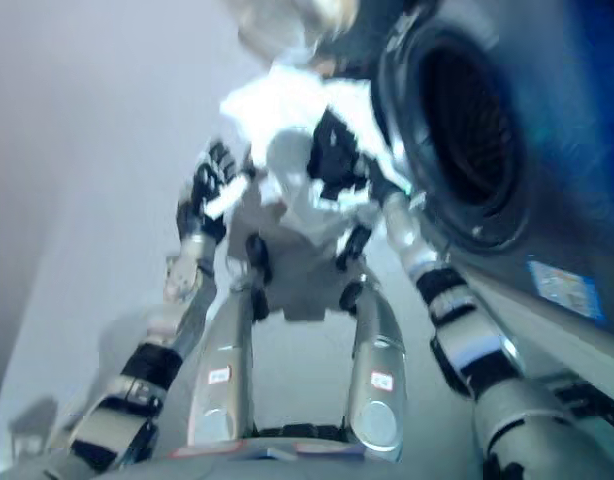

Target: Put the clothes in the basket into the washing machine.

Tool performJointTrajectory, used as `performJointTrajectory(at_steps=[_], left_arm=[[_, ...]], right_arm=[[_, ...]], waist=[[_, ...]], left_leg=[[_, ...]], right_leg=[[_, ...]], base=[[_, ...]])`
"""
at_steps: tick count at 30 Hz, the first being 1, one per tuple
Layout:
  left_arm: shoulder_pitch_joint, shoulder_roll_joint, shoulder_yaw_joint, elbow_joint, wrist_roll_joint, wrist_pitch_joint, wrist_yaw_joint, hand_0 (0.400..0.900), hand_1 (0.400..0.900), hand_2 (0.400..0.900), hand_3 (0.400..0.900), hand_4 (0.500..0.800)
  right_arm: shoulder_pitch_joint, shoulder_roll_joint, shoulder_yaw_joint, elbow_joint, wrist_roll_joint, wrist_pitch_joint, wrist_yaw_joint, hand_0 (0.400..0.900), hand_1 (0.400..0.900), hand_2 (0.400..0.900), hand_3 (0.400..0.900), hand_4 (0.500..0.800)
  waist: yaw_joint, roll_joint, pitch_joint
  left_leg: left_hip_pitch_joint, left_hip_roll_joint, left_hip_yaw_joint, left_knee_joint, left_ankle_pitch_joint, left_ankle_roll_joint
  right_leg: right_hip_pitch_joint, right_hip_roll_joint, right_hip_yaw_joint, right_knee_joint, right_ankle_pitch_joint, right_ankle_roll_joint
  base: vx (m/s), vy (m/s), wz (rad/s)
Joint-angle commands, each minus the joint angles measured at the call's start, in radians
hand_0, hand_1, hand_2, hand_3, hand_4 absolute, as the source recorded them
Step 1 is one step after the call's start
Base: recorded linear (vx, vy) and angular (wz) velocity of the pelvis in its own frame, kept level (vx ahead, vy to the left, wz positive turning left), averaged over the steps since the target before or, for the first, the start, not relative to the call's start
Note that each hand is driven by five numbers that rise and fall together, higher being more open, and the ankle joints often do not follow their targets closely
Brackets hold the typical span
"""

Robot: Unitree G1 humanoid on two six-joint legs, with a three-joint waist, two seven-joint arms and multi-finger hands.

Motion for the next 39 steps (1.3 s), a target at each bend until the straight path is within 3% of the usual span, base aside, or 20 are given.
performJointTrajectory(at_steps=[1, 5, 11, 16, 21, 22, 23, 24, 29, 34, 37, 38, 39], left_arm=[[-0.025, 0.049, -0.018, -0.201, 0.115, -0.119, 0.079, 0.9, 0.9, 0.9, 0.9, 0.8], [-0.095, 0.069, -0.042, -0.3, 0.135, -0.144, 0.13, 0.9, 0.9, 0.9, 0.9, 0.8], [-0.161, 0.08, -0.075, -0.379, 0.113, -0.16, 0.175, 0.9, 0.9, 0.9, 0.9, 0.8], [-0.163, 0.089, -0.101, -0.418, 0.083, -0.156, 0.158, 0.9, 0.9, 0.9, 0.9, 0.8], [-0.117, 0.095, -0.087, -0.395, 0.053, -0.148, 0.146, 0.9, 0.9, 0.9, 0.9, 0.8], [-0.103, 0.094, -0.085, -0.396, 0.047, -0.147, 0.144, 0.9, 0.9, 0.9, 0.9, 0.8], [-0.081, 0.095, -0.084, -0.399, 0.035, -0.141, 0.138, 0.9, 0.9, 0.9, 0.9, 0.8], [-0.079, 0.096, -0.086, -0.401, 0.035, -0.14, 0.137, 0.9, 0.9, 0.9, 0.9, 0.8], [-0.062, 0.099, -0.078, -0.396, 0.049, -0.123, 0.137, 0.9, 0.9, 0.9, 0.9, 0.8], [-0.045, 0.089, -0.04, -0.388, 0.066, -0.109, 0.165, 0.9, 0.9, 0.9, 0.9, 0.8], [-0.016, 0.087, -0.004, -0.394, 0.093, -0.099, 0.183, 0.9, 0.9, 0.9, 0.9, 0.8], [0.003, 0.085, 0.027, -0.391, 0.115, -0.089, 0.202, 0.9, 0.9, 0.9, 0.9, 0.8], [0.009, 0.085, 0.023, -0.394, 0.117, -0.087, 0.204, 0.9, 0.9, 0.9, 0.9, 0.8]], right_arm=[[-0.125, -0.036, 0.046, 0.091, -0.068, -0.019, -0.13, 0.9, 0.9, 0.9, 0.9, 0.8], [-0.246, -0.069, 0.055, 0.216, -0.084, -0.001, -0.193, 0.9, 0.9, 0.9, 0.9, 0.8], [-0.307, -0.082, 0.074, 0.375, -0.087, 0.03, -0.226, 0.9, 0.9, 0.9, 0.9, 0.8], [-0.28, -0.063, 0.071, 0.439, -0.081, 0.049, -0.164, 0.9, 0.9, 0.9, 0.9, 0.8], [-0.241, -0.001, 0.097, 0.475, -0.146, 0.072, -0.093, 0.9, 0.9, 0.9, 0.9, 0.8], [-0.233, 0.0, 0.086, 0.481, -0.146, 0.076, -0.09, 0.702, 0.702, 0.702, 0.702, 0.681], [-0.216, -0.005, 0.06, 0.48, -0.132, 0.079, -0.096, 0.535, 0.535, 0.535, 0.535, 0.581], [-0.213, -0.005, 0.058, 0.478, -0.132, 0.08, -0.097, 0.4, 0.4, 0.4, 0.4, 0.5], [-0.166, -0.032, 0.029, 0.435, -0.109, 0.066, -0.125, 0.4, 0.4, 0.4, 0.4, 0.5], [-0.141, -0.051, -0.006, 0.313, -0.048, 0.035, -0.184, 0.4, 0.4, 0.4, 0.4, 0.5], [-0.092, -0.095, -0.046, 0.032, -0.014, 0.0, -0.232, 0.4, 0.4, 0.4, 0.4, 0.5], [-0.036, -0.128, -0.1, -0.206, 0.004, -0.03, -0.251, 0.4, 0.4, 0.4, 0.4, 0.5], [-0.009, -0.133, -0.112, -0.24, 0.001, -0.014, -0.245, 0.4, 0.4, 0.4, 0.4, 0.5]], waist=[[0.05, 0.026, -0.05], [0.076, 0.061, -0.05], [0.114, 0.101, -0.047], [0.138, 0.135, -0.045], [0.144, 0.151, -0.046], [0.146, 0.157, -0.045], [0.148, 0.167, -0.048], [0.149, 0.167, -0.05], [0.131, 0.164, -0.066], [0.091, 0.119, -0.104], [0.047, 0.083, -0.123], [0.01, 0.066, -0.128], [0.014, 0.066, -0.131]], left_leg=[[-0.102, -0.052, -0.011, 0.065, -0.101, 0.034], [-0.31, -0.079, -0.044, 0.225, -0.143, 0.05], [-0.526, -0.105, -0.066, 0.399, -0.178, 0.07], [-0.628, -0.12, -0.069, 0.51, -0.202, 0.096], [-0.639, -0.116, -0.066, 0.551, -0.208, 0.115], [-0.639, -0.118, -0.07, 0.559, -0.208, 0.118], [-0.637, -0.118, -0.074, 0.57, -0.209, 0.123], [-0.638, -0.117, -0.074, 0.572, -0.21, 0.123], [-0.63, -0.111, -0.074, 0.577, -0.212, 0.122], [-0.631, -0.098, -0.057, 0.567, -0.218, 0.118], [-0.622, -0.083, -0.051, 0.563, -0.227, 0.115], [-0.61, -0.073, -0.052, 0.554, -0.235, 0.112], [-0.605, -0.072, -0.053, 0.55, -0.233, 0.111]], right_leg=[[-0.194, -0.07, 0.011, 0.2, -0.101, 0.148], [-0.396, -0.119, 0.013, 0.386, -0.166, 0.122], [-0.617, -0.196, 0.053, 0.591, -0.232, 0.082], [-0.753, -0.235, 0.107, 0.735, -0.275, 0.053], [-0.767, -0.23, 0.116, 0.739, -0.255, 0.041], [-0.767, -0.23, 0.116, 0.741, -0.253, 0.039], [-0.767, -0.231, 0.119, 0.75, -0.256, 0.034], [-0.767, -0.231, 0.119, 0.752, -0.257, 0.034], [-0.767, -0.228, 0.136, 0.76, -0.264, 0.023], [-0.767, -0.205, 0.143, 0.724, -0.249, 0.025], [-0.738, -0.177, 0.127, 0.685, -0.241, 0.027], [-0.712, -0.164, 0.111, 0.655, -0.239, 0.034], [-0.705, -0.162, 0.108, 0.65, -0.237, 0.033]], base=[[-0.1, -0.023, 0.26], [-0.11, 0.003, 0.27], [-0.06, 0.015, 0.14], [-0.03, 0.049, 0.08], [0.01, 0.036, -0.09], [0.01, 0.041, -0.08], [0.01, 0.04, -0.06], [0.01, 0.043, -0.03], [0.0, 0.002, -0.01], [0.02, 0.007, -0.15], [0.01, 0.021, -0.32], [0.01, 0.031, -0.33], [0.01, -0.001, -0.24]])
